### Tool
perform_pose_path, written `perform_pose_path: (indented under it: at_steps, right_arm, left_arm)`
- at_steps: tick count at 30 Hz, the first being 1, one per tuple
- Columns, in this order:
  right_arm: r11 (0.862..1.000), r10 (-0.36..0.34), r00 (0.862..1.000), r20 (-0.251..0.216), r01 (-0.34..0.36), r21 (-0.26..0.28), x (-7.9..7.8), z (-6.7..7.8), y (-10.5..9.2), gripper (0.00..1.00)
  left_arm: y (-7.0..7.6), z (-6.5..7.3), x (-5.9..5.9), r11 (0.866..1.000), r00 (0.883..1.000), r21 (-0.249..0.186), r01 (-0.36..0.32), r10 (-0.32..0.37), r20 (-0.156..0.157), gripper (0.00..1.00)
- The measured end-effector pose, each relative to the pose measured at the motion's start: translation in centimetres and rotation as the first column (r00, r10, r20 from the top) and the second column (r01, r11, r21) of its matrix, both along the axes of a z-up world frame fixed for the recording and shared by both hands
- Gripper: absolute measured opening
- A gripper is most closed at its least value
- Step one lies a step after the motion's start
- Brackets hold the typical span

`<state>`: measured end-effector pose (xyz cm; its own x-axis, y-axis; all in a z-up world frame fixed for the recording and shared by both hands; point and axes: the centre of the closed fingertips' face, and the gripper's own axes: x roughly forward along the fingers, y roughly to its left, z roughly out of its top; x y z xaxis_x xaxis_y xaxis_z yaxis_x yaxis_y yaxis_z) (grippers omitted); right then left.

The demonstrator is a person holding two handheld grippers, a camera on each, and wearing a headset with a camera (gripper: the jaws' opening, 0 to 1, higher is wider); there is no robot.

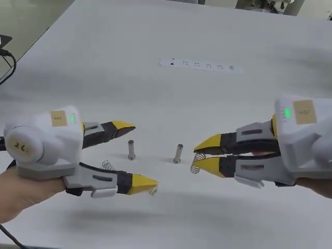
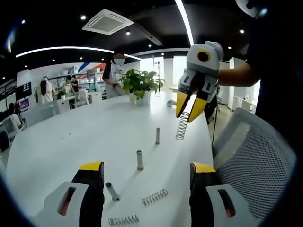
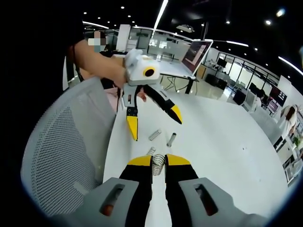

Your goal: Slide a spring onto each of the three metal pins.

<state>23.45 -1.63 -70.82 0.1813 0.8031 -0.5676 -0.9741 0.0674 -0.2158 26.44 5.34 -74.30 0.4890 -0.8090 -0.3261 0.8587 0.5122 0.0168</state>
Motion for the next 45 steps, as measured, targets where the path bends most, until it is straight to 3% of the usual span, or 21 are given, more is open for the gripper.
perform_pose_path:
  at_steps: [16,22,29,38,45]
  right_arm:
    - [0.997,-0.082,0.997,0.009,0.082,-0.006,1.1,-0.3,-2.6,0.06]
    - [0.995,-0.103,0.995,0.012,0.103,-0.014,1.3,-0.6,-3.3,0.06]
    - [0.992,-0.125,0.992,0.015,0.125,-0.014,1.6,-0.8,-3.9,0.06]
    - [0.988,-0.153,0.988,0.021,0.154,-0.021,1.9,-0.9,-4.9,0.06]
    - [0.974,-0.223,0.974,0.034,0.224,-0.027,3.6,-1.1,-6.8,0.06]
  left_arm:
    - [3.3,-1.2,0.1,0.997,0.996,0.009,-0.078,0.078,-0.053,0.88]
    - [4.4,-2.2,-0.2,0.994,0.991,0.026,-0.104,0.106,-0.076,0.92]
    - [4.9,-2.3,-0.1,0.992,0.988,0.028,-0.125,0.127,-0.085,0.98]
    - [5.1,-2.3,-0.1,0.991,0.987,0.031,-0.134,0.136,-0.084,0.98]
    - [5.3,-2.2,-0.1,0.989,0.986,0.024,-0.145,0.147,-0.083,0.98]
